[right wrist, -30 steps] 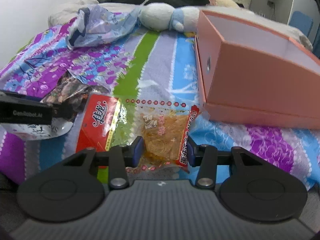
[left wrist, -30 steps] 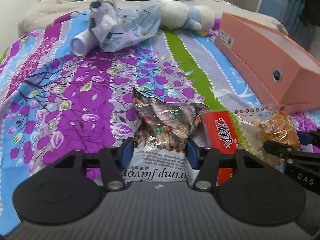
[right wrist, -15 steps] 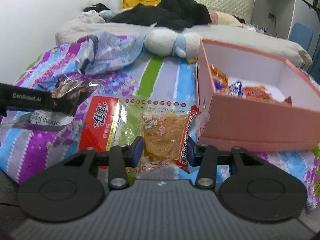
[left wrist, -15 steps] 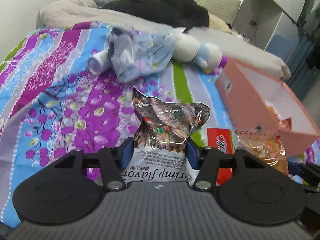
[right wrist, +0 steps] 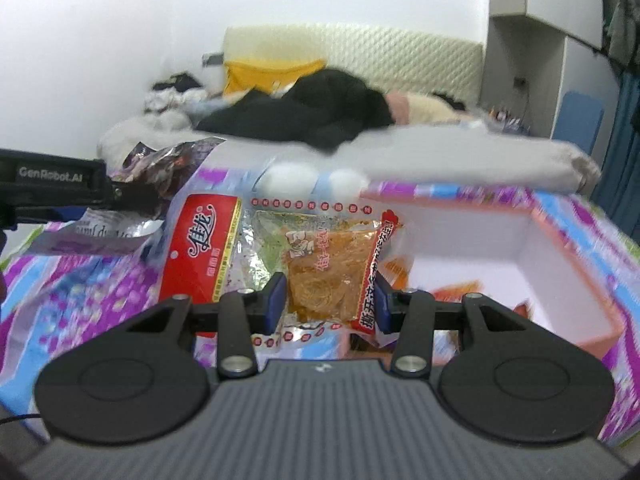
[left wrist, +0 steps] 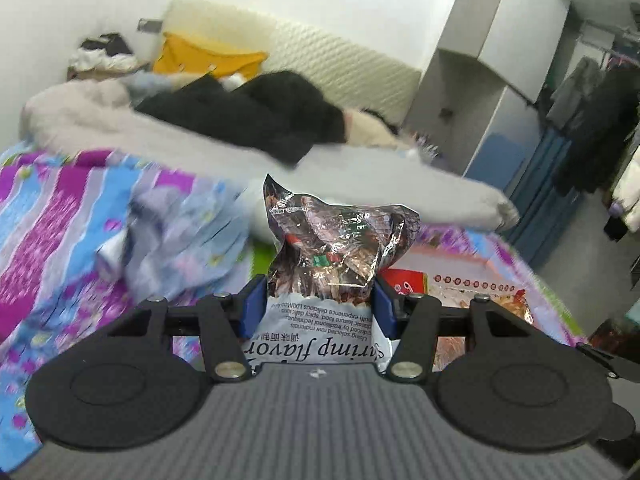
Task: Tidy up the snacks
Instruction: 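Lift both held packets and carry them over the pink box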
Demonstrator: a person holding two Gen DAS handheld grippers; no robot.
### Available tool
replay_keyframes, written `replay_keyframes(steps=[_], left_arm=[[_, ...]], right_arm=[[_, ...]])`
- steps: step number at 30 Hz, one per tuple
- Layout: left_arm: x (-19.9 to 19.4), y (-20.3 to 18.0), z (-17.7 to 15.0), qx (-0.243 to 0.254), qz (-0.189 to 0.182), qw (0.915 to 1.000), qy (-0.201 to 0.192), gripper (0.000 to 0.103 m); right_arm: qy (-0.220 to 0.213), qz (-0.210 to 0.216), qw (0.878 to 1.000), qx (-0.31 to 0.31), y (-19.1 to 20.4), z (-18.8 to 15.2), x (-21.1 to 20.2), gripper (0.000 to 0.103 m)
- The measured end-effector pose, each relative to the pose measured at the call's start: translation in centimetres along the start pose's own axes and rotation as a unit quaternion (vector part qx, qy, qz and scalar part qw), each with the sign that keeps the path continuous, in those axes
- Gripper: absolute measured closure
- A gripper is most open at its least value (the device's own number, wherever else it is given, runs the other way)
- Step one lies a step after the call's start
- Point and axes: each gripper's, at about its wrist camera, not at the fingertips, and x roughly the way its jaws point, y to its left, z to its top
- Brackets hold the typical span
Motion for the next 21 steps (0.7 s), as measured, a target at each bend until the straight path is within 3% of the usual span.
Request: replay_keyframes(steps=[6,10,14,21], left_arm=[[1.9,-4.3,3.0,0.006,-0.029,0.9994,-0.020,0.042],[4.6,-8.1,3.9,0.017,-0.052,0.9985,-0.011,0.042],[8.6,-11.7,3.2,0.031,-0.068,0.9971,0.016,0.042],[17.1,-14.4,-0.2,0.046,-0.074,0.9919,0.093,0.042]], right_arm=[[-0.033,-0.036,0.999,0.008,-4.4,3.4,-0.3,0.057],[-0.035,-0.059,0.997,0.018,-7.7,4.2,0.4,0.056],[-0.016,-0.074,0.996,0.038,-10.9,3.5,2.4,0.056],[0.051,-0.084,0.993,0.062,-15.8,-0.2,7.5,0.056]])
